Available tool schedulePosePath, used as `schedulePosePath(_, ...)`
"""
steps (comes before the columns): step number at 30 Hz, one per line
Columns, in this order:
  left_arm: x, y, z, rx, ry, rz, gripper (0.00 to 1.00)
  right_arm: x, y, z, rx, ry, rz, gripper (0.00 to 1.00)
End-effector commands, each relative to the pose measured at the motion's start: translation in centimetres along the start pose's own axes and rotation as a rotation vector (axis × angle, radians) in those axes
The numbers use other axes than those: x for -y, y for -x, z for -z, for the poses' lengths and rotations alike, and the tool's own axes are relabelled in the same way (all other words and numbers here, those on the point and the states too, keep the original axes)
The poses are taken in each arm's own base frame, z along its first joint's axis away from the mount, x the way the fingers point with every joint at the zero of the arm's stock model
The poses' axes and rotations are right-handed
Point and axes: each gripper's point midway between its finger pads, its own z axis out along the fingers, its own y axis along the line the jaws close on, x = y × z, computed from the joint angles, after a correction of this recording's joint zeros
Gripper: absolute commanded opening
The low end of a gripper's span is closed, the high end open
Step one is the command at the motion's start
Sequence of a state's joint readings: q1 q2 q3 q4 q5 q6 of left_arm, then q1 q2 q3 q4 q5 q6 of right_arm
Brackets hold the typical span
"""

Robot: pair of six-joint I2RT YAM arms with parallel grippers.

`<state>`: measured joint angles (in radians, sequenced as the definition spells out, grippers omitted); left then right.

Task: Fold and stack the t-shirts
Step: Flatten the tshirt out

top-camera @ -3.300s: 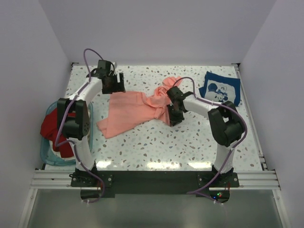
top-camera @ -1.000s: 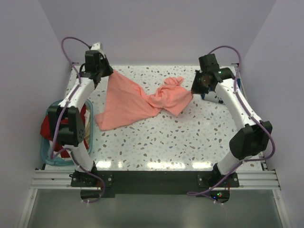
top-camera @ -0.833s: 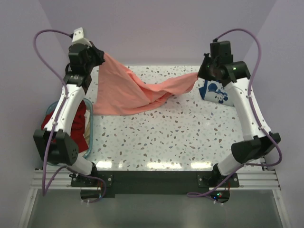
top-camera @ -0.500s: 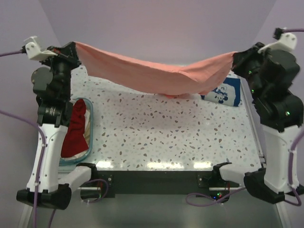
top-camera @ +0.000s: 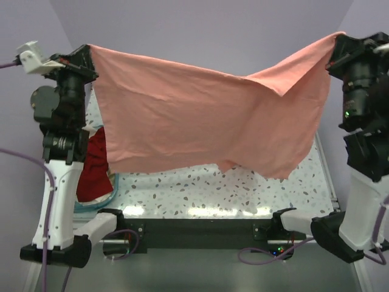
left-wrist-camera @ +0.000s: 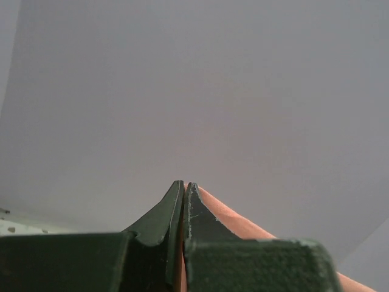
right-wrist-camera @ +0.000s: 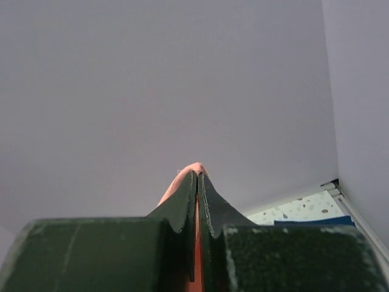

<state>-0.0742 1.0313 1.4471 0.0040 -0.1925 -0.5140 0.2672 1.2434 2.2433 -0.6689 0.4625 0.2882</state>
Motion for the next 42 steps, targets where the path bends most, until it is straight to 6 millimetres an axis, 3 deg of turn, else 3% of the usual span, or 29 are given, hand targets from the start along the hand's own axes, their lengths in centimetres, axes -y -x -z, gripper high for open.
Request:
schedulePosePath(1,-1.3,-7.4,-3.2,-0.184,-0.007,-0.011,0.0,-0.5,-8.2,-6.9,-0.129,-0.057,0.118,0.0)
schedulePosePath(3,-1.8,-10.8,-4.5,-0.259,-0.02,-0.019,0.0,-0.5,-10.4,-8.5,-0.164,-0.067,0.142,0.0)
schedulePosePath(4,-1.9,-11.6,-4.9,-0.278,-0.026,-0.019,0.0,-0.7,-12.6,-9.9,-0.197,-0.073,0.159,0.0)
schedulePosePath(6,-2.4,-13.9,-6.0,-0.324,-0.025,-0.024,0.0,-0.9,-14.4,-11.3,-0.227,-0.076,0.17,0.0)
schedulePosePath(8,-2.3,-14.4,-6.6,-0.336,-0.035,-0.026,0.0,-1.4,-15.9,-12.6,-0.247,-0.07,0.174,0.0)
schedulePosePath(11,-2.1,-14.4,-7.4,-0.332,-0.037,-0.026,0.0,-2.3,-15.4,-13.5,-0.231,-0.051,0.154,0.0)
schedulePosePath(14,-1.3,-12.8,-7.5,-0.299,-0.054,-0.028,0.0,-2.9,-13.1,-13.3,-0.174,-0.031,0.131,0.0)
schedulePosePath(19,0.4,-8.0,-6.6,-0.172,-0.081,-0.013,0.0,-2.9,-8.9,-11.4,-0.084,-0.023,0.097,0.0)
schedulePosePath(20,1.0,-5.9,-5.8,-0.124,-0.096,-0.007,0.0,-2.9,-6.3,-10.1,-0.03,-0.012,0.075,0.0)
schedulePosePath(22,1.1,-4.4,-4.9,-0.08,-0.091,0.001,0.0,-2.7,-4.9,-9.1,0.002,-0.005,0.068,0.0)
schedulePosePath(23,1.8,-2.1,-3.8,-0.025,-0.107,0.005,0.0,-2.8,-2.5,-7.7,0.057,0.018,0.064,0.0)
schedulePosePath(24,1.7,-1.7,-3.3,-0.012,-0.101,0.003,0.0,-3.2,-2.2,-7.3,0.065,0.051,0.079,0.0)
schedulePosePath(25,2.0,0.3,-2.2,0.038,-0.101,0.007,0.0,-3.5,-0.7,-6.6,0.112,0.077,0.073,0.0)
schedulePosePath(33,2.9,6.7,2.2,0.188,-0.102,-0.022,0.0,-2.3,7.7,-1.1,0.29,0.08,0.118,0.0)
schedulePosePath(38,3.4,9.0,3.1,0.238,-0.101,-0.03,0.0,-2.3,10.3,0.3,0.356,0.09,0.11,0.0)
schedulePosePath(40,3.1,8.2,2.4,0.22,-0.094,-0.038,0.0,-2.6,9.5,-0.6,0.345,0.095,0.127,0.0)
schedulePosePath(42,2.7,6.8,1.4,0.181,-0.081,-0.037,0.0,-2.7,7.4,-2.2,0.3,0.084,0.169,0.0)
